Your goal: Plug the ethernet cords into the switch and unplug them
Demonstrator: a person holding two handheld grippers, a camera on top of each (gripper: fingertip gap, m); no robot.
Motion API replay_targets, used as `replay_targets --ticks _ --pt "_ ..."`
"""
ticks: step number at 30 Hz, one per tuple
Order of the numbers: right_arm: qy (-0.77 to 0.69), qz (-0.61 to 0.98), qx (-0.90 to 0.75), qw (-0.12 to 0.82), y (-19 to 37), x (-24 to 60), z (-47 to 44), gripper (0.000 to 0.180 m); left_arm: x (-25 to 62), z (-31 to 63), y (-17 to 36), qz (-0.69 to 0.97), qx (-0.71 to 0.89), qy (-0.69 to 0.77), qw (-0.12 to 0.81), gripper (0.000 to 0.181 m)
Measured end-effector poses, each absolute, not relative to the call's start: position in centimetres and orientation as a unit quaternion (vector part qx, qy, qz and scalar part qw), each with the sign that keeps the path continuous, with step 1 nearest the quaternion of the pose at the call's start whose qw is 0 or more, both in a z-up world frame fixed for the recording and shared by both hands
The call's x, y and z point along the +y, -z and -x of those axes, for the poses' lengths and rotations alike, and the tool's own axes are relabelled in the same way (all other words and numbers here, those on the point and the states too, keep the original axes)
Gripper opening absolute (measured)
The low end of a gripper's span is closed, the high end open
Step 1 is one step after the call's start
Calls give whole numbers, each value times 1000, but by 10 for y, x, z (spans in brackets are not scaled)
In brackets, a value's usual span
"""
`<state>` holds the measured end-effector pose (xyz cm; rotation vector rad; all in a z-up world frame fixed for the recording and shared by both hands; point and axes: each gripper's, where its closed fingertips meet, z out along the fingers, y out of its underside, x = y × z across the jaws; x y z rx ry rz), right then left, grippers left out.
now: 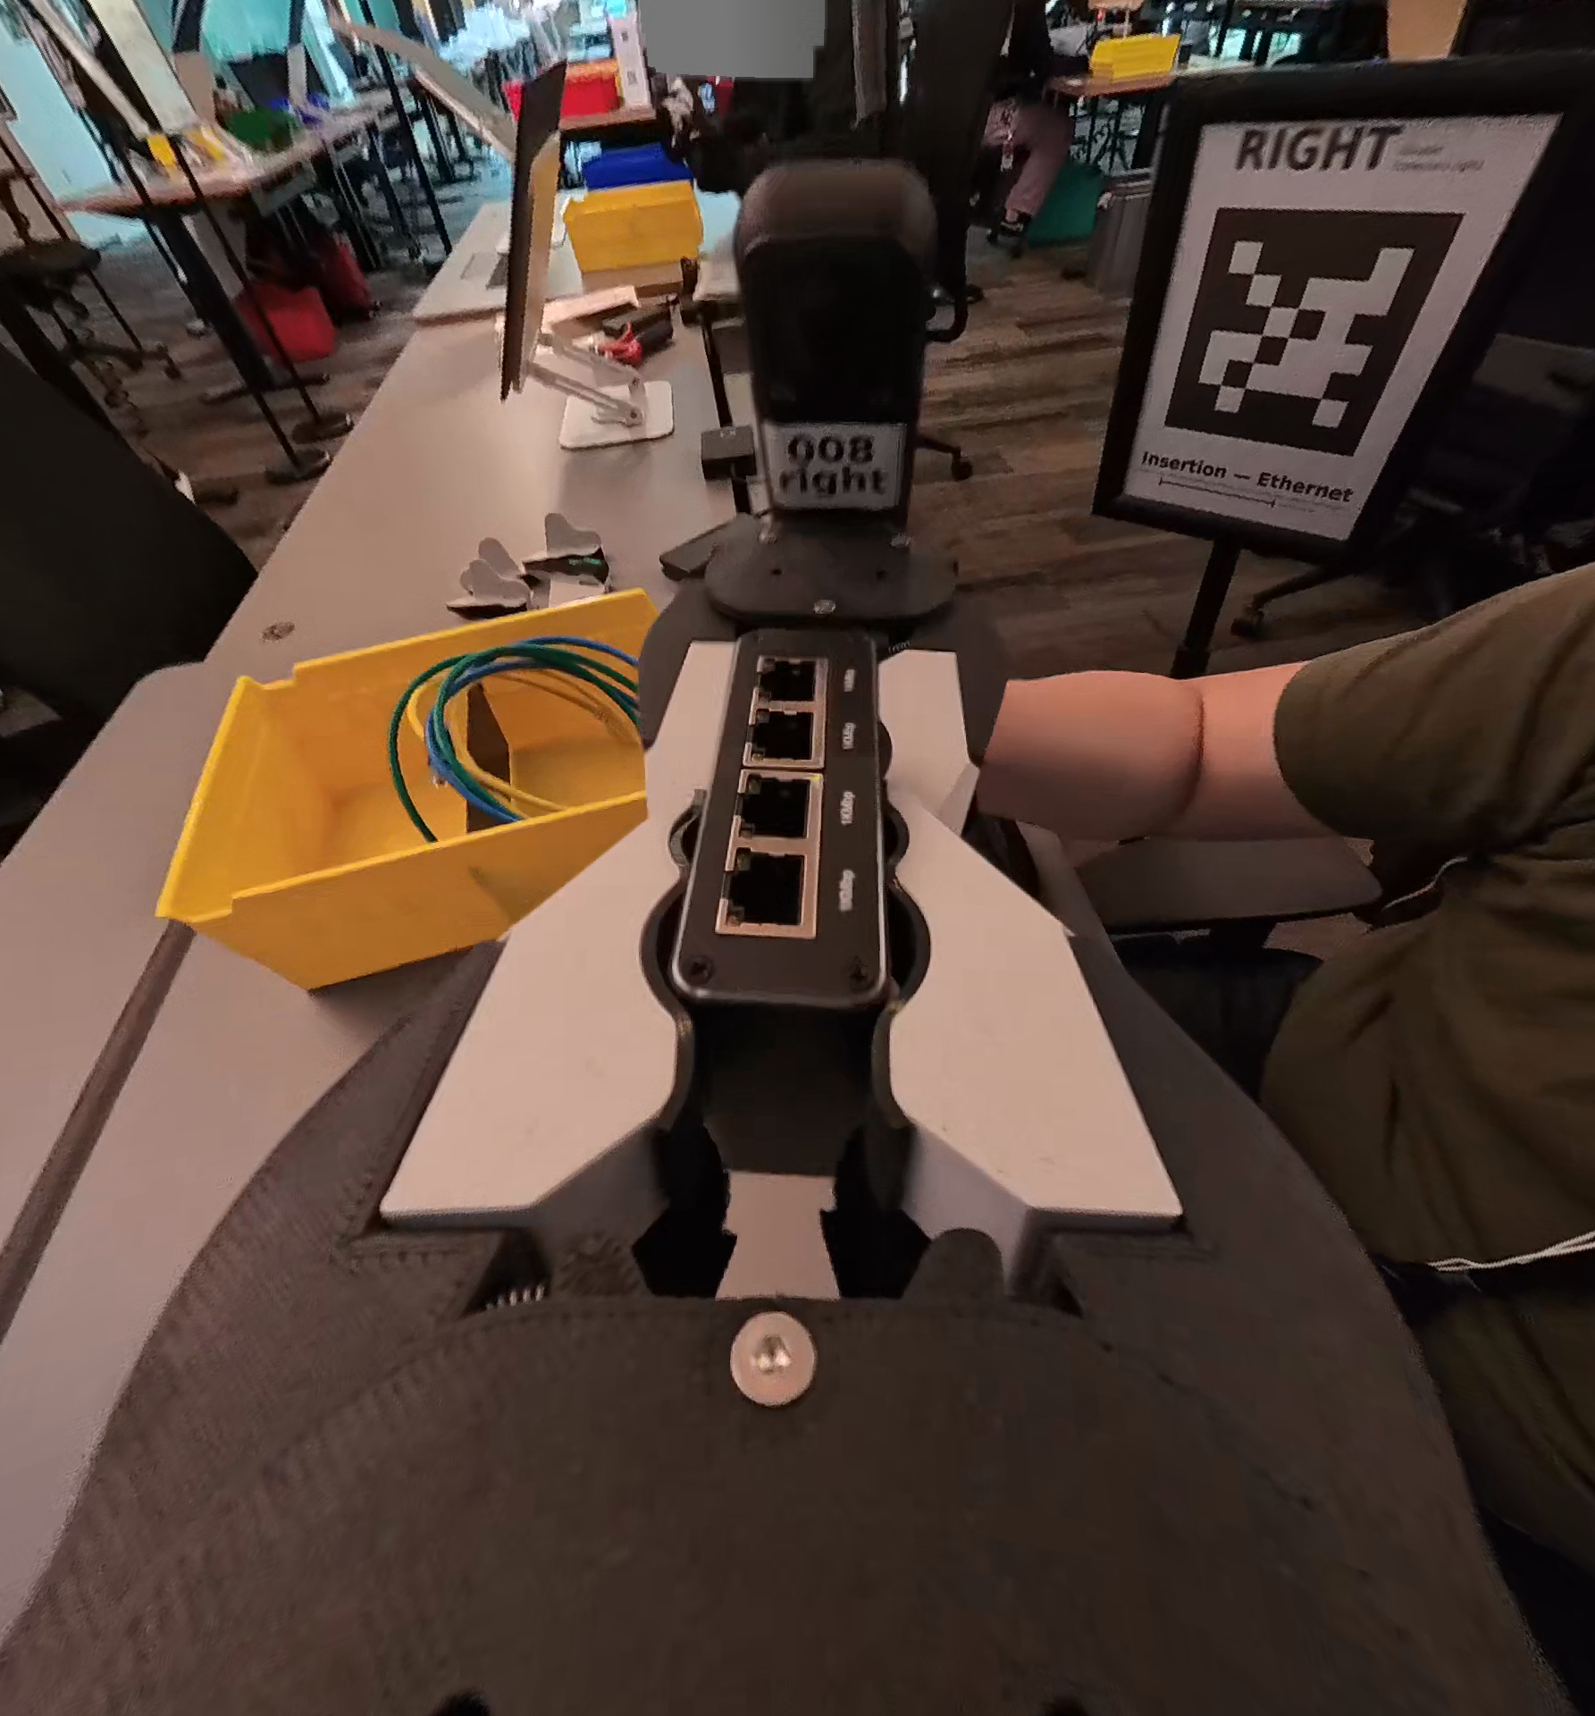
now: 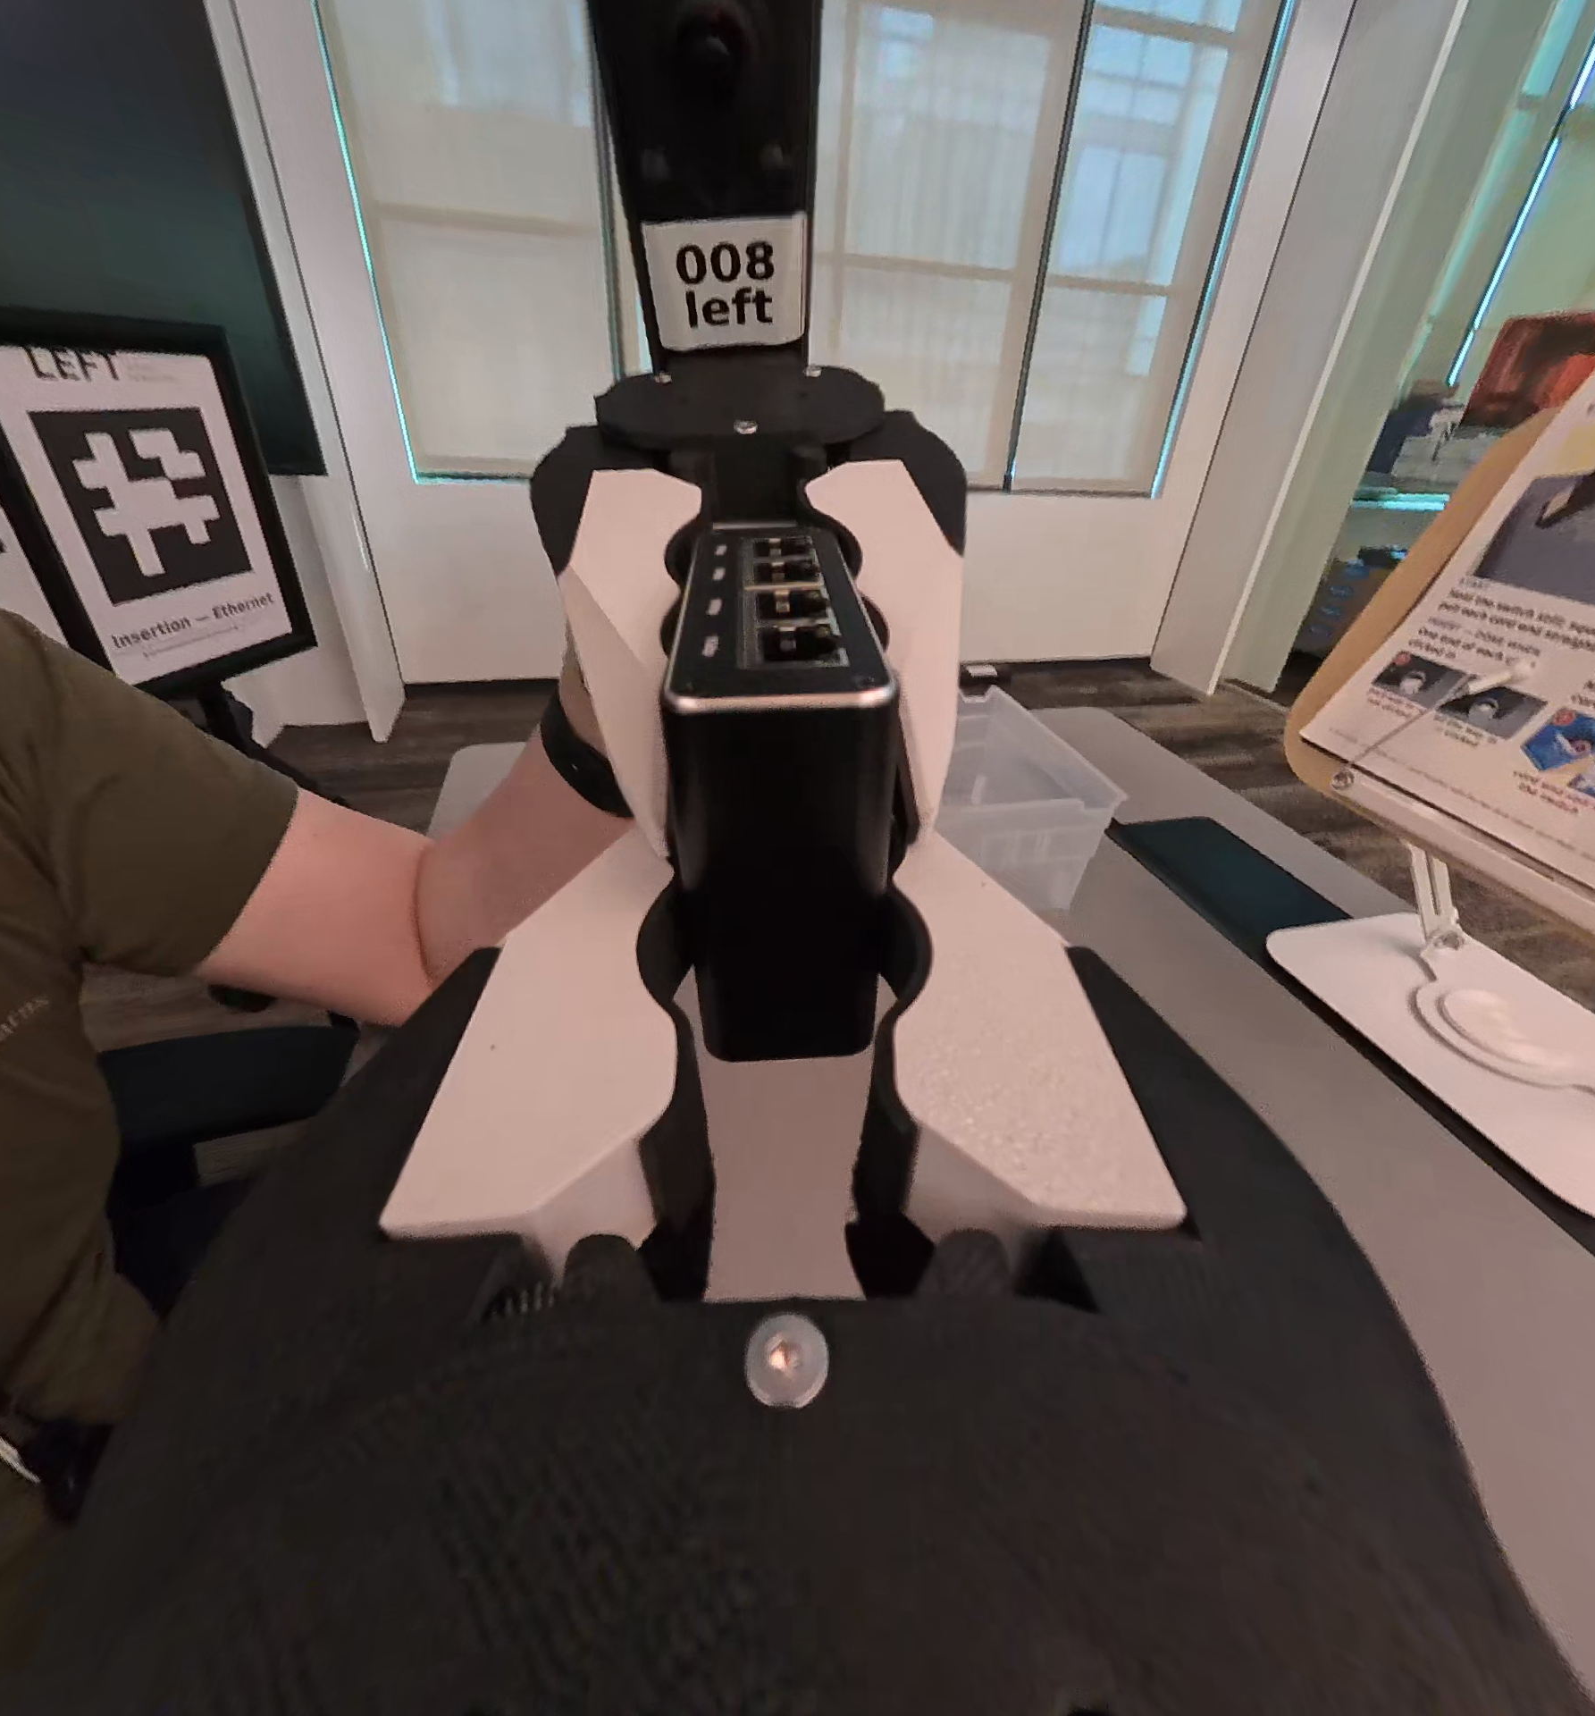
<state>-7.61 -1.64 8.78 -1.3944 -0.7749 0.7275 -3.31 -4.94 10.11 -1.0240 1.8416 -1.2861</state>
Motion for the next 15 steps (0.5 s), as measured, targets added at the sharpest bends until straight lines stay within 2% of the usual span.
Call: replay_targets --ticks 1,3,5,7,9,12,15 --pt "-302 623 -342 636 -85 -14 72 33 -46 32 -99 402 701 490 326 37" --pt "-225 643 -353 642 -82 -4 55 33 -35 29 -100 427 683 490 333 65" --pt "-120 671 -363 636 -82 13 19 33 -14 28 -103 459 656 475 365 83" --pt "4 719 -323 616 -89 41 -47 33 9 31 -103 491 639 441 396 78" --pt "90 784 -258 558 -84 68 -124 33 36 35 -100 522 624 382 437 77" --pt "92 886 -122 439 -44 94 -216 33 88 41 -101 552 589 232 543 74" --pt "96 939 -46 328 10 107 -268 33 133 51 -108 552 536 54 636 75"
